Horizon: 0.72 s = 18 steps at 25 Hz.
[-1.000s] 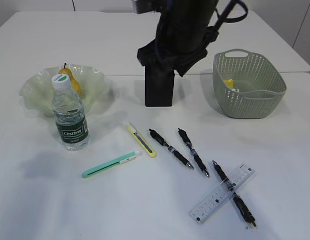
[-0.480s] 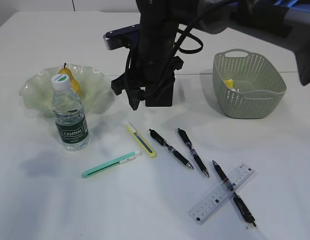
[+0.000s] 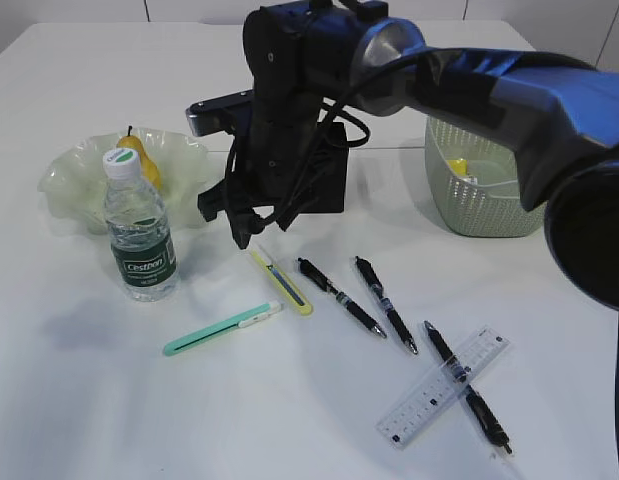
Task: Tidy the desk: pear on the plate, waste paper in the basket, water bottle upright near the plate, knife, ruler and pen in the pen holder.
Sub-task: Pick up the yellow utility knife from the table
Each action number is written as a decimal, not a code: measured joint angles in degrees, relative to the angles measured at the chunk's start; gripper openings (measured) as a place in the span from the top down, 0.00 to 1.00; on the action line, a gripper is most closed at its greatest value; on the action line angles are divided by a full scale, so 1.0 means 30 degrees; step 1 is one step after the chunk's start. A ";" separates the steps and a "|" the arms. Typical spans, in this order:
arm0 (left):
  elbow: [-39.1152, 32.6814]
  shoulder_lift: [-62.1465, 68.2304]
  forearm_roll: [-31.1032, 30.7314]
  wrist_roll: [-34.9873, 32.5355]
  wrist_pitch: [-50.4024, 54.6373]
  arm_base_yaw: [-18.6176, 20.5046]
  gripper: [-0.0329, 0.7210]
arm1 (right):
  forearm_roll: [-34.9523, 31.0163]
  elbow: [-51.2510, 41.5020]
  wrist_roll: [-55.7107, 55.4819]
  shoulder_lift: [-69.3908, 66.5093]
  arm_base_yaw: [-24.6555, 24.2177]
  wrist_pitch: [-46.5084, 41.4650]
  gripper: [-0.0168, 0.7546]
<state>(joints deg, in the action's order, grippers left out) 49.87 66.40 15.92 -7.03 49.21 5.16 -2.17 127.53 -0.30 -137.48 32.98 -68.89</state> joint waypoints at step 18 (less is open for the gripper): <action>0.0000 0.0000 0.0000 0.0000 -0.0029 0.0000 0.32 | -0.0483 0.0818 -0.0246 -0.2236 0.0010 0.0717 0.40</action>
<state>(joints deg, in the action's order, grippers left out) 49.87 66.40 15.92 -7.03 49.12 5.16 -3.62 129.98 -1.04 -144.18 33.01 -66.73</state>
